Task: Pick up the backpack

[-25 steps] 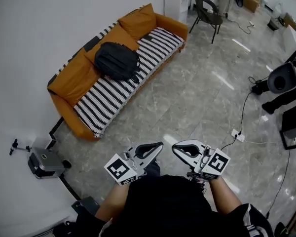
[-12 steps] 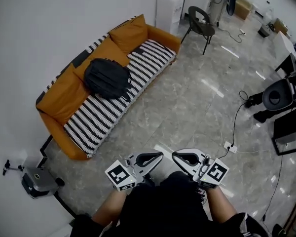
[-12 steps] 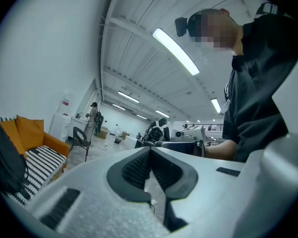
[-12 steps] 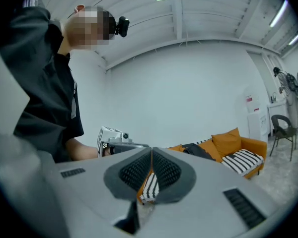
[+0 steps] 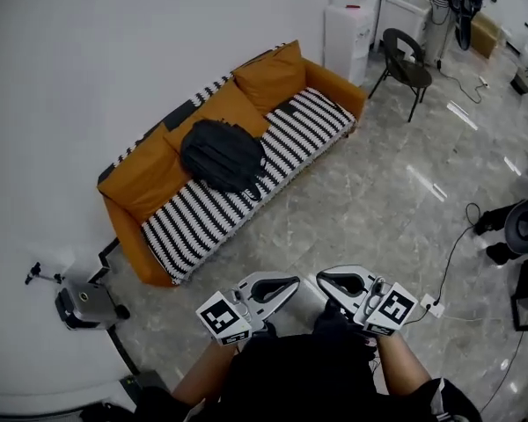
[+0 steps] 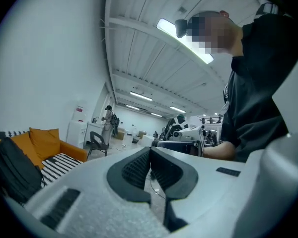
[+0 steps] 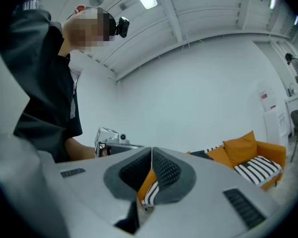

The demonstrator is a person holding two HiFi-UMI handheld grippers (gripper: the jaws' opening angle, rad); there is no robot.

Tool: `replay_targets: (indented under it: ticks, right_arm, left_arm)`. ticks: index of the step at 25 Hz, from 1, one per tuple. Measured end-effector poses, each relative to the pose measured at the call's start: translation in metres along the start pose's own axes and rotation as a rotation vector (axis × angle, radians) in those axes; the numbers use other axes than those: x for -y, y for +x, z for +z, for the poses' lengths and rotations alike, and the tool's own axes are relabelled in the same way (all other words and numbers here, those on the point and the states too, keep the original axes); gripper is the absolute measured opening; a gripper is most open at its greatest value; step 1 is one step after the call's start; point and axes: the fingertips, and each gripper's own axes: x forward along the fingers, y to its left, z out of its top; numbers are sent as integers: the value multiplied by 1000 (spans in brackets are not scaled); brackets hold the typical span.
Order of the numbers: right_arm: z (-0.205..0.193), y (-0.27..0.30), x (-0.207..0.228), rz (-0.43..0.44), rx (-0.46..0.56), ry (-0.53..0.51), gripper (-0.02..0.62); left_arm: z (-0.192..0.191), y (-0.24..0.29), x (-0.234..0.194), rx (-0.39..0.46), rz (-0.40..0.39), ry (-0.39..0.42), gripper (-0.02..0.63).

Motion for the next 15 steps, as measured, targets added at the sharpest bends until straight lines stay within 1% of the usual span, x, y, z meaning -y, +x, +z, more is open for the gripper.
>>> replay_targets:
  ticks: [4, 6, 8, 11, 15]
  right_arm:
    - [18, -15, 40, 83, 24, -14, 28]
    - [25, -23, 54, 128, 26, -12, 28]
    - [27, -32, 63, 176, 16, -14, 28]
    - [21, -39, 77, 227, -6, -8, 28]
    - [19, -38, 90, 253, 3, 35, 28]
  left_arm:
    - [15, 39, -12, -2, 89, -5, 20]
    - [27, 59, -14, 20, 120, -15, 20]
    - [30, 71, -19, 48, 159, -19, 20]
    - [22, 76, -28, 70, 224, -44, 20]
    - [14, 70, -38, 68, 300, -78, 20]
